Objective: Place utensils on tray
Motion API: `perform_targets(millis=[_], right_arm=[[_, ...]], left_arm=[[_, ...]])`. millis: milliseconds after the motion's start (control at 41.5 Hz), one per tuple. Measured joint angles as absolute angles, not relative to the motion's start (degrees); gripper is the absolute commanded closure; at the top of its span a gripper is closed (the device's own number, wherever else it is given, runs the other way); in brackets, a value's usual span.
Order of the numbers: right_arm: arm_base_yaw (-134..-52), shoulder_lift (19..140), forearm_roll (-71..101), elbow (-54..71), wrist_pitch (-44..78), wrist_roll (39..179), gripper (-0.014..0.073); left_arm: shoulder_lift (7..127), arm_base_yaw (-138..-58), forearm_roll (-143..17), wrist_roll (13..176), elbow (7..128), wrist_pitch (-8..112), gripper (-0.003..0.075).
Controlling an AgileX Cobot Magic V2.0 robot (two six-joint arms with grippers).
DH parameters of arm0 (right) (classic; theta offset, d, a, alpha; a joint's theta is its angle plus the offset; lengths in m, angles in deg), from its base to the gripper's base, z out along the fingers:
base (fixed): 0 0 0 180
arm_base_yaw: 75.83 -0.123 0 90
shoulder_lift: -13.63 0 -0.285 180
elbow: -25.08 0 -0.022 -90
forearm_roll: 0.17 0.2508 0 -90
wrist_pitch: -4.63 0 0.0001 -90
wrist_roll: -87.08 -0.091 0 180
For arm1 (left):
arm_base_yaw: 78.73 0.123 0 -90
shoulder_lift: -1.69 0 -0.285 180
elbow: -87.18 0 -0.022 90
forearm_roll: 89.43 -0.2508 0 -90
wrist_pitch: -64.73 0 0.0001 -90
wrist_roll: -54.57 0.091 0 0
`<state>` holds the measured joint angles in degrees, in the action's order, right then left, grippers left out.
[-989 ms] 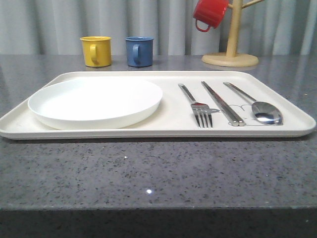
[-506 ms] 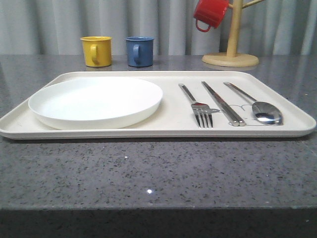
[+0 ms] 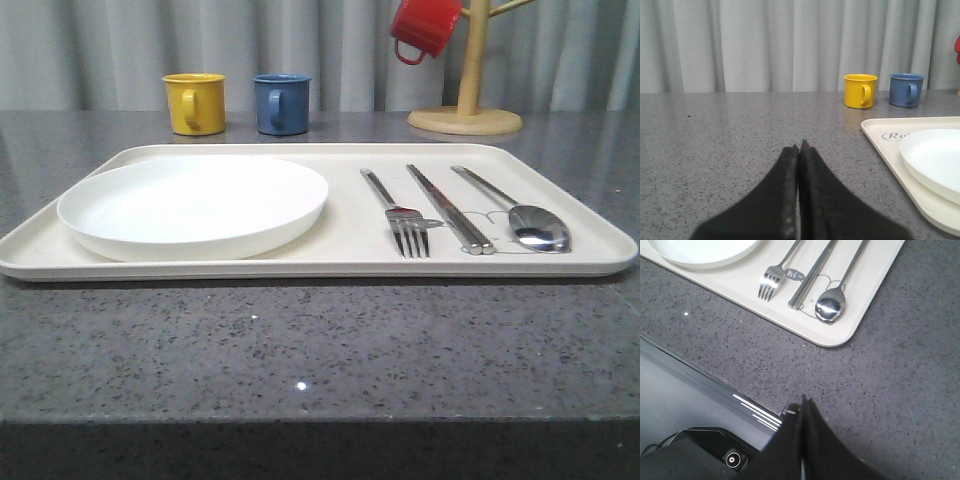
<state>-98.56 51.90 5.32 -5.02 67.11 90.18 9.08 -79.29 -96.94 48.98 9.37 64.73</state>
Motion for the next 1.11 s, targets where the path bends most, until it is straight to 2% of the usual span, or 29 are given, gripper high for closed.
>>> perform_targets(millis=[217,434,1109], right_arm=[[-98.6,51.9,5.3,-5.0,67.1,90.2,0.0662],[-98.6,51.9,5.3,-5.0,67.1,90.2,0.0662],[-98.6,51.9,5.3,-5.0,67.1,90.2,0.0662]], left_arm=[[9.1,-79.3,-96.1,51.1,9.4,65.2,0.0739],[9.1,-79.3,-86.9,60.7,9.4,65.3,0.0739],[9.1,-79.3,-85.7,61.6,9.4,65.3,0.0739]])
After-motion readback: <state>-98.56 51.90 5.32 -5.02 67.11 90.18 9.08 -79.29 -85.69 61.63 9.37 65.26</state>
